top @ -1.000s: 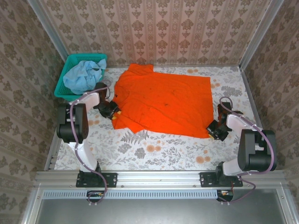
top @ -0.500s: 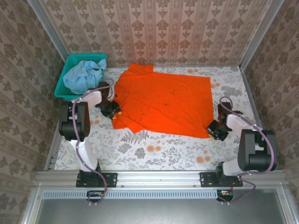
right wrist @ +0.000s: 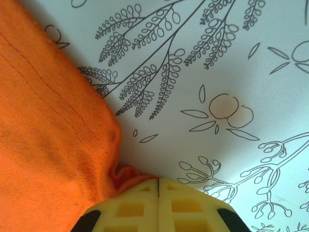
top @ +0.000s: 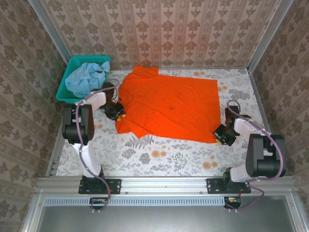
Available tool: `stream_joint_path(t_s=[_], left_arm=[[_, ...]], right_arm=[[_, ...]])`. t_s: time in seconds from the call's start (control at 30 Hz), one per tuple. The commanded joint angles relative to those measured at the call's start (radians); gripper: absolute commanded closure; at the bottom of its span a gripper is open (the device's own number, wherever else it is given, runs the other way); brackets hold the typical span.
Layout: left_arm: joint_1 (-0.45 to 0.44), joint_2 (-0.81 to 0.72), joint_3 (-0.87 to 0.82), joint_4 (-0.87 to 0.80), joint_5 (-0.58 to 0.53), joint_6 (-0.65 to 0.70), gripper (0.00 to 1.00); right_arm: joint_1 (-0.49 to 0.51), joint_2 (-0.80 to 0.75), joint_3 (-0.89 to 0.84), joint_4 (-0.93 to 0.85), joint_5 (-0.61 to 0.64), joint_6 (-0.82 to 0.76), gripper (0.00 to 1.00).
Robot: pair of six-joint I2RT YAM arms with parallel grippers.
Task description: Fold and stack the t-shirts
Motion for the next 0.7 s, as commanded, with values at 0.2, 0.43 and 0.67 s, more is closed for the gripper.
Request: stream_joint_path(t_s=[0.2, 0.43, 0.67], left_arm=[[-0.011, 0.028, 0.018, -0.032, -0.008, 0.030, 0.83], [-0.016, 0.019, 0.026, -0.040, -0.008, 0.034, 1.00], [-0.025, -0.063, 0.036, -0.092, -0.010, 0.049, 1.00]], right_arm=[[-0.004, 0.018, -0.018, 0.006, -0.011, -0.008, 1.00], [-0.004, 0.020, -0.014, 0.004, -0.012, -0.009, 1.00], [-0.004, 0.026, 0.000, -0.001, -0.016, -0.015, 1.00]])
